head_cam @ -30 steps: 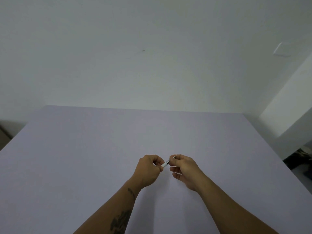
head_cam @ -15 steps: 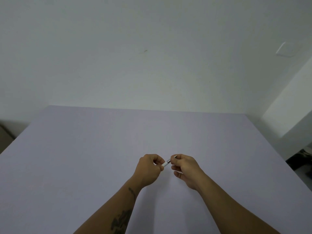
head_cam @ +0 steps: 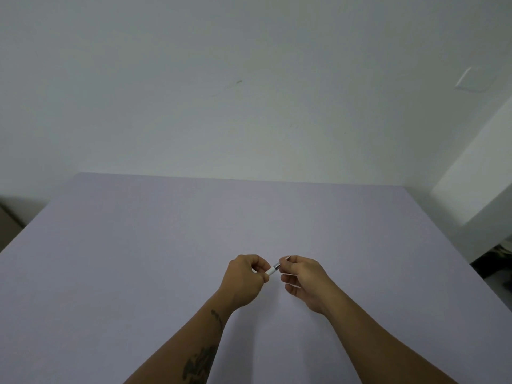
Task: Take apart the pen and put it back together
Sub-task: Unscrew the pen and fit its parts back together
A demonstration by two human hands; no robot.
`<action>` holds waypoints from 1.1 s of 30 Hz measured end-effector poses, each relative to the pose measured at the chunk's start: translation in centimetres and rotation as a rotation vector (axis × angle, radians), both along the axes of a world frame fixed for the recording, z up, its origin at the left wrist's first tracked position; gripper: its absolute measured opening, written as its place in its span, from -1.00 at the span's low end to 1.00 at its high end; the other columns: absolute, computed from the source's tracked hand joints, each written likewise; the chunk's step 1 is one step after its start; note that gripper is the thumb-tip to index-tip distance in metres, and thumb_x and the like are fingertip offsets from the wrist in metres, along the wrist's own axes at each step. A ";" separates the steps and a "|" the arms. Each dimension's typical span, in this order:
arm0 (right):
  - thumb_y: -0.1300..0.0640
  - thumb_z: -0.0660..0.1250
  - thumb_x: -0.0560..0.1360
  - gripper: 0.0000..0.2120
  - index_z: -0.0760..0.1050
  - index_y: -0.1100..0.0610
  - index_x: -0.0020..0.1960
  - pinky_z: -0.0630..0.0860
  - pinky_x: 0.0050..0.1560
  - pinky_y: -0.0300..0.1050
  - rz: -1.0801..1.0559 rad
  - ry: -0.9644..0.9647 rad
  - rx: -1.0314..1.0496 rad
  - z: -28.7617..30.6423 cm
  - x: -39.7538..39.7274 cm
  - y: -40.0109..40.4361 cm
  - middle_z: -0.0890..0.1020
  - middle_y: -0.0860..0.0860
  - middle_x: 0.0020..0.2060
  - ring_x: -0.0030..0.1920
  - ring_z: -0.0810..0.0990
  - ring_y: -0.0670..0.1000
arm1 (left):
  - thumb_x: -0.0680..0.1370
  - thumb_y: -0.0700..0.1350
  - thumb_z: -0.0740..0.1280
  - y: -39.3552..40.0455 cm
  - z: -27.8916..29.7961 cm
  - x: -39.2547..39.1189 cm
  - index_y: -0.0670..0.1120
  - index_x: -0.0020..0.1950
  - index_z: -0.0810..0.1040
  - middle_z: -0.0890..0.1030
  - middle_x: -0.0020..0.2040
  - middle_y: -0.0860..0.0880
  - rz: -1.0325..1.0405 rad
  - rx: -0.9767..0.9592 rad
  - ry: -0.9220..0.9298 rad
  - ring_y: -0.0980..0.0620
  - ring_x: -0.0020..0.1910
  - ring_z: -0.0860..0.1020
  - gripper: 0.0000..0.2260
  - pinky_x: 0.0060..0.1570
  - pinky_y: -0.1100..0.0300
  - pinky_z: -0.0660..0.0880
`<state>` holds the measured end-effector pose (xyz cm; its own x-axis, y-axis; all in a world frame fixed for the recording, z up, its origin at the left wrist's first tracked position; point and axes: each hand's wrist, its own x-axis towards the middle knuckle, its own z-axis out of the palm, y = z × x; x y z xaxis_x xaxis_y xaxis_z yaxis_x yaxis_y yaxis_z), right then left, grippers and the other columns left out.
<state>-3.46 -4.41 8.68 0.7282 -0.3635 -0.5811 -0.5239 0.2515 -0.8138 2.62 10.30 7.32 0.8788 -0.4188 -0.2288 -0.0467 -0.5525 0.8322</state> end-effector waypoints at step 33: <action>0.25 0.30 0.58 -0.83 0.67 0.13 0.05 0.56 -0.08 -0.08 0.045 0.017 -0.013 0.1 0.7 0.0 0.64 0.10 -0.07 -0.10 0.59 0.04 | 0.50 -0.26 0.41 -0.1 -0.1 0.8 -0.04 -0.10 0.64 0.62 -0.18 -0.01 -0.015 -0.033 0.071 0.10 -0.29 0.52 -0.89 -0.33 0.34 0.45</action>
<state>-2.78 -4.42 8.82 0.7340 -0.3388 -0.5886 -0.5479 0.2168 -0.8080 3.37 10.23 7.27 0.8546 -0.4399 -0.2759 0.0047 -0.5248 0.8512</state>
